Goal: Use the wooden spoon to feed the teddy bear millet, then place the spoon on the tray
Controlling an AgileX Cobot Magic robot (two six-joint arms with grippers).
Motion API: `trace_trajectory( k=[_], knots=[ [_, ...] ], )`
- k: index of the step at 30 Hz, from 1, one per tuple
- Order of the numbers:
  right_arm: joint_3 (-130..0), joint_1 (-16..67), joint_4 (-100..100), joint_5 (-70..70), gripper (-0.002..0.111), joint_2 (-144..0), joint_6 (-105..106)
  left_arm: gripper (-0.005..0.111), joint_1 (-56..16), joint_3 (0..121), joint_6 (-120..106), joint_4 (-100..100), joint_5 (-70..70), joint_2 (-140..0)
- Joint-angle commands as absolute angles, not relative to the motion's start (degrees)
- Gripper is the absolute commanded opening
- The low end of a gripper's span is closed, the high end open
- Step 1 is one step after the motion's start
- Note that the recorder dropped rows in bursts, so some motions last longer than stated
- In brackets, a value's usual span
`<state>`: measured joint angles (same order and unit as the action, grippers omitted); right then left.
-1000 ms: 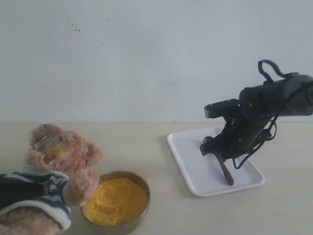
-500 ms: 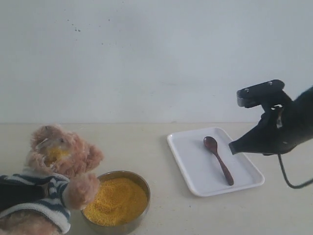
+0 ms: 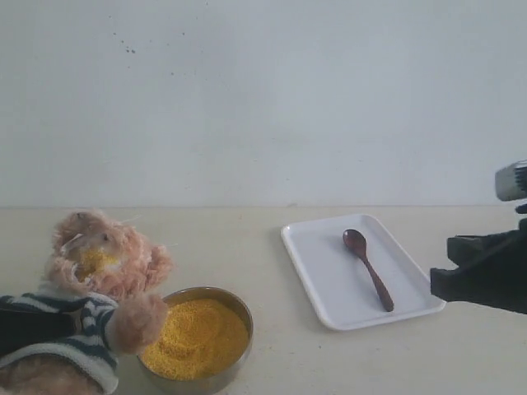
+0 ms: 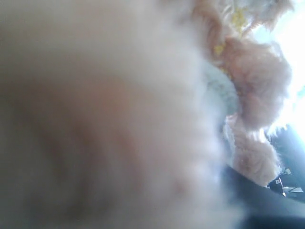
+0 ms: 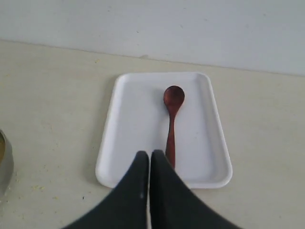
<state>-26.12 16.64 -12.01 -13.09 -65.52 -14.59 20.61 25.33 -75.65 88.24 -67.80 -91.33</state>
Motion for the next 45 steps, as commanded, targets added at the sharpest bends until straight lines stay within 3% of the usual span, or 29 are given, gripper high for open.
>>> trace_trajectory(
  k=[1, 4, 8, 12, 15, 19, 25, 33, 45],
  knots=[
    [-20.98, 16.52, 0.94, -14.99, 0.000, -56.25, -4.34, 0.004, 20.76, 25.27, -75.99, 88.60, -69.18, -91.01],
    [-17.74, 16.52, 15.80, -15.21, 0.000, -41.07, 4.27, 0.004, 20.76, 25.27, -75.99, 89.31, -69.18, -91.01],
    [-13.95, 16.52, 20.78, -14.78, 0.000, -26.78, 15.87, 0.004, 20.76, 25.27, -76.81, 91.59, -68.39, -91.01],
    [-13.07, 16.52, 20.41, 3.36, 0.000, -17.29, 17.31, 0.004, 20.76, 25.27, -76.82, 91.72, -68.40, -91.01],
    [-9.90, 16.52, 20.29, -5.42, 0.000, -12.57, 17.52, 0.004, 20.76, 25.27, -76.82, 92.39, -68.38, -91.01],
    [-8.89, 16.52, 20.29, -12.50, 0.000, -10.84, 19.73, 0.004, 20.76, 25.27, -76.82, 92.61, -68.38, -91.01],
    [-8.58, 16.52, 20.39, -12.32, 0.000, -10.71, 23.33, 0.004, 20.76, 25.27, -76.82, 92.70, -68.80, -91.01],
    [-0.78, 16.52, 24.89, -17.61, 0.000, -17.69, 23.89, 0.004, 20.76, 25.27, -77.21, 93.94, -68.98, -91.01],
    [0.00, 16.52, 25.73, 3.88, 0.000, -18.41, 21.06, 0.004, 20.76, 25.27, -79.04, 95.00, -69.37, -91.01]
  ],
)
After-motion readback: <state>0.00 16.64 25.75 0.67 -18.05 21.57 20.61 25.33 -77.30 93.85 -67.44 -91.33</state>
